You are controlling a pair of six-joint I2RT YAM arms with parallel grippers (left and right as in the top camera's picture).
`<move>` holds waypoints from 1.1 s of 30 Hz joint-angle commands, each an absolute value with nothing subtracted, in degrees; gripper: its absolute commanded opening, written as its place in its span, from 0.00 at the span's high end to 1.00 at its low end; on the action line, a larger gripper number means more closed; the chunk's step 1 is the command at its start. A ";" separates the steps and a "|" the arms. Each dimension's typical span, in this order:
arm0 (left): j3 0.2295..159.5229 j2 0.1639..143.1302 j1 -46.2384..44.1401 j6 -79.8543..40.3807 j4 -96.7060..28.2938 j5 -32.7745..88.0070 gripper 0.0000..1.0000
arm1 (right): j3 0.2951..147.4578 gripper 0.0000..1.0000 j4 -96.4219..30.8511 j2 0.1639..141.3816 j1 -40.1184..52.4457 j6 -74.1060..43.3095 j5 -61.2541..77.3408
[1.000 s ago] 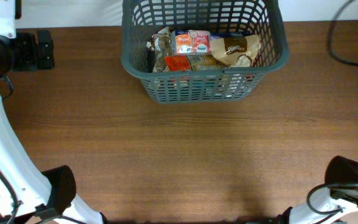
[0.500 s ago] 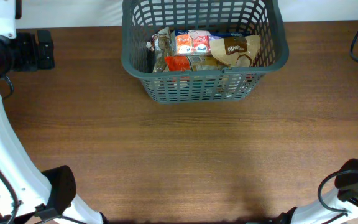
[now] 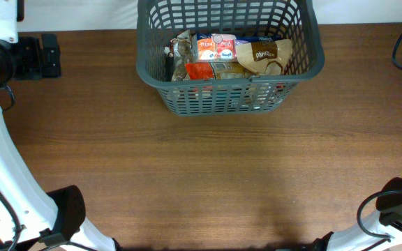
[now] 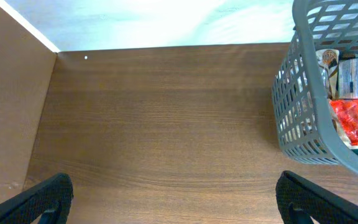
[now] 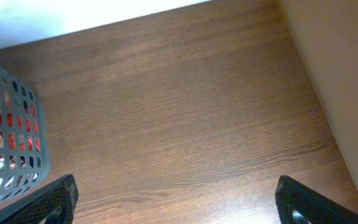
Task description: Pack container
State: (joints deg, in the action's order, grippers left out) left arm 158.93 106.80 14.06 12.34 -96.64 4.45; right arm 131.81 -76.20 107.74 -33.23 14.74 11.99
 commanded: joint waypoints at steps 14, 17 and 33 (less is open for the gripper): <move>158.82 106.00 14.33 11.60 -96.64 4.67 0.01 | 126.17 0.01 -75.85 91.68 -22.68 14.26 13.08; 158.82 106.00 14.33 11.60 -96.64 4.67 0.01 | 117.97 0.01 -73.78 82.65 -16.12 14.28 13.08; 158.82 106.00 14.33 11.57 -96.64 4.67 0.01 | 28.93 0.01 -24.95 7.14 -5.30 11.44 16.14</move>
State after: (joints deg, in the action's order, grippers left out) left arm 158.85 106.61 14.06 12.32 -96.66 4.45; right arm 37.63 -26.63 12.36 -5.74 12.36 15.59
